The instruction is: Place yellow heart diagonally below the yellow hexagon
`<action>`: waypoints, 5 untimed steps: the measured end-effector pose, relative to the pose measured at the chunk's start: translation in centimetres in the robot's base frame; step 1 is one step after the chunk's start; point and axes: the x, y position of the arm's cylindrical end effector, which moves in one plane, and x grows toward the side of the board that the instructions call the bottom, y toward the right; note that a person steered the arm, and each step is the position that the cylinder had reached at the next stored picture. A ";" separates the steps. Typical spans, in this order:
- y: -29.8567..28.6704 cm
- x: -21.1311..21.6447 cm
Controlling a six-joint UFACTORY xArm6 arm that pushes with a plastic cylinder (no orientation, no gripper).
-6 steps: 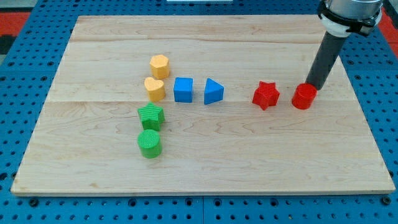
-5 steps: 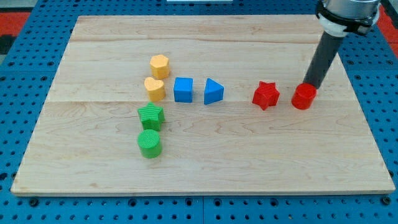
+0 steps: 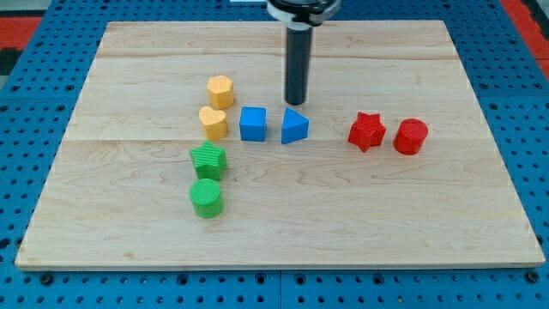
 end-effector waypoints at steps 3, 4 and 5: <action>-9.8 0.6; -10.0 2.6; -8.4 2.6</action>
